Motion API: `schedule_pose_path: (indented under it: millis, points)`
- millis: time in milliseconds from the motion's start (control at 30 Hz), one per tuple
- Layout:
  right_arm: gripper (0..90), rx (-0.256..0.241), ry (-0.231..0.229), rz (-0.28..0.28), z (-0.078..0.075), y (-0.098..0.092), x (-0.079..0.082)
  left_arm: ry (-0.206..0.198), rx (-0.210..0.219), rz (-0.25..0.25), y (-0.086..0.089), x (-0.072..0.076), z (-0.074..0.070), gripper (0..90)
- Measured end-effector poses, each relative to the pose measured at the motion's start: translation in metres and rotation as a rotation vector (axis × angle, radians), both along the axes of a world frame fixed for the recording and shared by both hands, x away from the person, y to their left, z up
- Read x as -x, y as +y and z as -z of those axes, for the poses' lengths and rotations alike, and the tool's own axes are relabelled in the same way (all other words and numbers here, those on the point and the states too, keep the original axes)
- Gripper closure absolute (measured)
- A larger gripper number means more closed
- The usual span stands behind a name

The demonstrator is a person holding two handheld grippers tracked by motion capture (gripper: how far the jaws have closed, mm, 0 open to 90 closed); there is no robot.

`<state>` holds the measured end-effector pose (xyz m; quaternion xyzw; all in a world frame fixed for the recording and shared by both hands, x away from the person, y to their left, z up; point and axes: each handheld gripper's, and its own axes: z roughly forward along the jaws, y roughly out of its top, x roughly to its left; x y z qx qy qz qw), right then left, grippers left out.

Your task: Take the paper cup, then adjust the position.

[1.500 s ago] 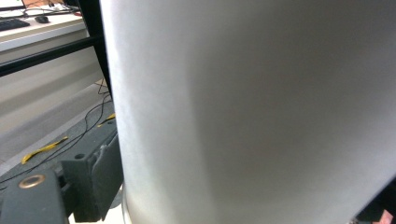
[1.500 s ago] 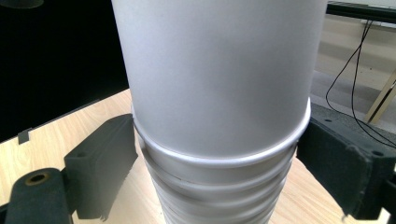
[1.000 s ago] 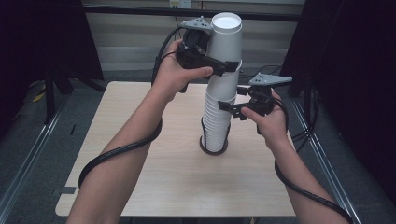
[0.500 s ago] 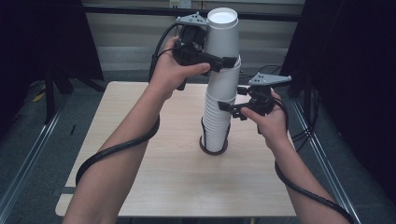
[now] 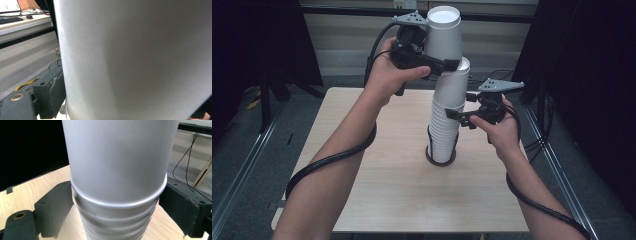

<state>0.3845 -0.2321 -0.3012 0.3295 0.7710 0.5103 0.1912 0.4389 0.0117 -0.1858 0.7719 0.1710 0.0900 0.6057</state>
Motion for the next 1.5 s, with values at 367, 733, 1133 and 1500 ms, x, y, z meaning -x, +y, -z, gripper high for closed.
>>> schedule_pose_path:
  millis: [367, 733, 1133, 1500]
  points:
    - [12.1, 0.003, 0.002, 0.004, 0.003, 0.000, 0.000, 0.005, -0.006, -0.027, 0.027, 0.001, 0.006, 10.9]
    - [12.7, 0.023, 0.007, -0.007, 0.004, -0.002, 0.001, 0.019, 0.005, -0.057, 0.054, 0.004, 0.016, 10.9]
    - [12.9, 0.033, 0.013, -0.014, 0.011, -0.009, 0.008, 0.046, -0.026, -0.104, 0.079, 0.008, 0.033, 11.1]
    - [12.9, 0.019, 0.016, -0.023, 0.014, -0.013, 0.014, 0.058, -0.089, -0.124, 0.101, 0.013, 0.054, 11.2]
